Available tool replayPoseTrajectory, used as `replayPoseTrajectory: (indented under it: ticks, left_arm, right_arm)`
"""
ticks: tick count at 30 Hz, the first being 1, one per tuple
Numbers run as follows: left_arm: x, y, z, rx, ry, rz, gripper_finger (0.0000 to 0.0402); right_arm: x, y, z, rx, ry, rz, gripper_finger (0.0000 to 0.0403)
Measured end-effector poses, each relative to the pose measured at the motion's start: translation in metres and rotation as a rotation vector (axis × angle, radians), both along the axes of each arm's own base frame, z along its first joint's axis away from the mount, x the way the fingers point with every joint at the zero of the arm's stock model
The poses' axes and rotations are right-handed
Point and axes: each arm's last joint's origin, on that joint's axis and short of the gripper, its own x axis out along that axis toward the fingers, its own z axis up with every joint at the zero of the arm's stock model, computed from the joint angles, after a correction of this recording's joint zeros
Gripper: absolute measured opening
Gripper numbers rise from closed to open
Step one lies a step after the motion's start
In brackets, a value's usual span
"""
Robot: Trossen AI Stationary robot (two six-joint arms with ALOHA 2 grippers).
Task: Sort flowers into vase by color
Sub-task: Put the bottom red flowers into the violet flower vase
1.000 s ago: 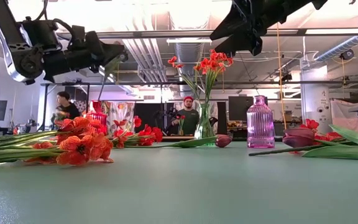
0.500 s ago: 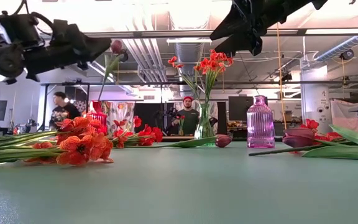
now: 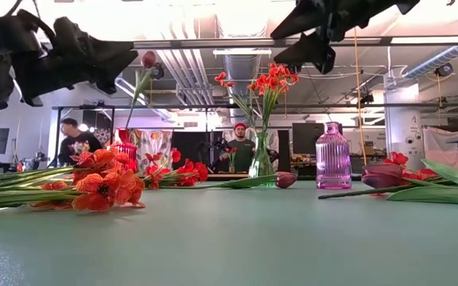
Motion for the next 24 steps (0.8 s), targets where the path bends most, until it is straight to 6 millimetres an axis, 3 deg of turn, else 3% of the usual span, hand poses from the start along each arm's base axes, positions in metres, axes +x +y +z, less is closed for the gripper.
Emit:
replayPoseTrajectory:
  ticks: [11, 24]
  left_arm:
    - [0.034, -0.025, -0.018, -0.056, 0.247, -0.185, 0.0092]
    - [0.045, -0.043, -0.042, -0.231, 0.561, -0.266, 0.0084]
  right_arm:
    - [-0.012, 0.018, -0.017, 0.257, 0.231, 0.046, 0.0231]
    - [-0.035, 0.05, -0.035, 0.482, 0.561, -0.039, 0.0231]
